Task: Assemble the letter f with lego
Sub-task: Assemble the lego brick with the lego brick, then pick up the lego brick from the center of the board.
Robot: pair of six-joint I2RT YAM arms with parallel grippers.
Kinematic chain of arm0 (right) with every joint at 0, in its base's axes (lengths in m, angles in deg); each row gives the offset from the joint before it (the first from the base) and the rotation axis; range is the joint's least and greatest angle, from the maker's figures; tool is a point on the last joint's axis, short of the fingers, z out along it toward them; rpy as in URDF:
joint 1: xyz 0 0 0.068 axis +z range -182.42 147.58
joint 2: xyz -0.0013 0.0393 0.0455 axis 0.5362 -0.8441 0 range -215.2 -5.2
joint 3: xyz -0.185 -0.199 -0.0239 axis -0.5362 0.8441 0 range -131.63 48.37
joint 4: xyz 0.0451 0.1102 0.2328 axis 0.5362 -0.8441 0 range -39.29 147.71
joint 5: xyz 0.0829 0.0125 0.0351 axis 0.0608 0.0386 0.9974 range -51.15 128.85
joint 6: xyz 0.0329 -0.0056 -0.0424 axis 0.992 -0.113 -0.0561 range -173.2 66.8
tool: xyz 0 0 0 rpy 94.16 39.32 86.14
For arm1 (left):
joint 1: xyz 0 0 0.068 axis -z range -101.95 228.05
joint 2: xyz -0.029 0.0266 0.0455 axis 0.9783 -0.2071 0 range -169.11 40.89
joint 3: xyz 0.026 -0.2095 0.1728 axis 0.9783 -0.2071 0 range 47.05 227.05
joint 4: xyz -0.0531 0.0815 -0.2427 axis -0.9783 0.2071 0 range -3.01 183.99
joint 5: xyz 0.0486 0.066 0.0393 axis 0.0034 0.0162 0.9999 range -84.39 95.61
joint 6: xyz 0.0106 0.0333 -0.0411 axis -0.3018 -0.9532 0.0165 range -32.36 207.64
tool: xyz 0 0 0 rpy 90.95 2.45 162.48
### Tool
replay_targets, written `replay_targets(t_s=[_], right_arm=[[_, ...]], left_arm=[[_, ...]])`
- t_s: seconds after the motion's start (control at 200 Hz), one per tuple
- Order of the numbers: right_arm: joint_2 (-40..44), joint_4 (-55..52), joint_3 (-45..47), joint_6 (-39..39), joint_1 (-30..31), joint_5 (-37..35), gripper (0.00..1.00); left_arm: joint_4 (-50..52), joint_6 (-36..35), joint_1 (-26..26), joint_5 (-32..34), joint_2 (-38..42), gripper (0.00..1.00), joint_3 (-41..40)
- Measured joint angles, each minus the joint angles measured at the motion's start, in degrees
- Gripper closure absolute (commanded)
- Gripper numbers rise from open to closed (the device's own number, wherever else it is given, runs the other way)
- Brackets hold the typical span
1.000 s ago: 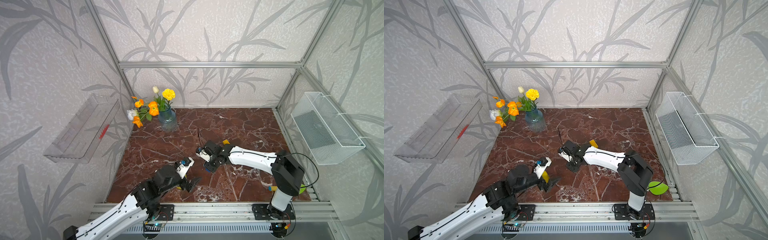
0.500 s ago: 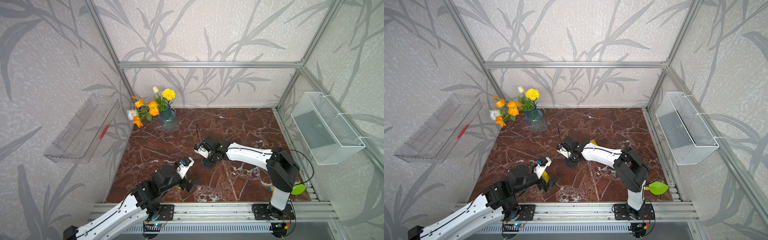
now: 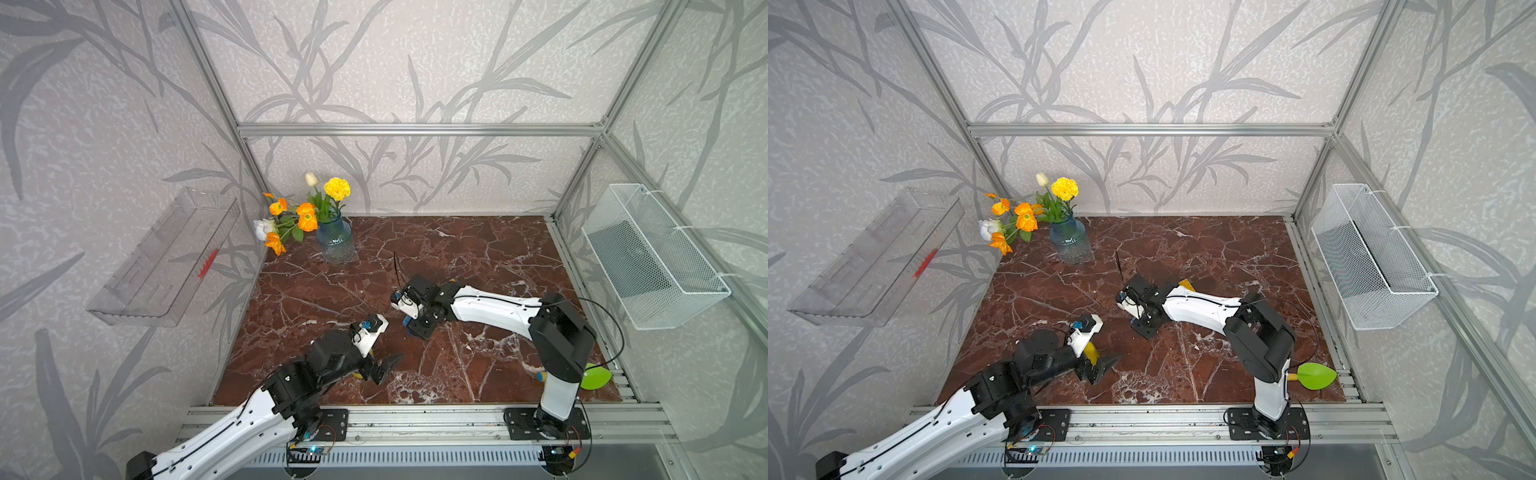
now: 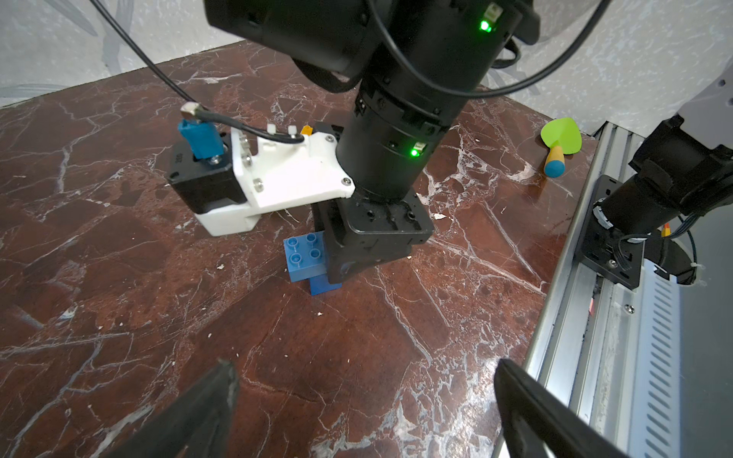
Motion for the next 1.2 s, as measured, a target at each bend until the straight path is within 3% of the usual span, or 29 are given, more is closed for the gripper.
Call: replay_targets(t_s=[0.275,0.435,0.755,1.2], right_arm=[[8.2,-1.2,0.0,0.5,-3.2,0.9,0.47],[8.6,-2.9,-2.0,0.5,-6.3,0.2,0.48],[0.1,-4.0,-7.5,0.3,-9.5,-1.1,0.53],[-7.2,-4.0,-12.3,0.3,-11.1,-1.9,0.49]], left_arm=[[0.0,0.2,0.0,2.2,-1.4,0.01,0.0],[0.2,0.8,0.0,5.8,-5.1,0.01,0.3],[-0.7,0.4,0.0,7.4,-10.5,0.0,1.5],[-0.9,0.2,0.0,6.5,-3.3,0.01,1.4]])
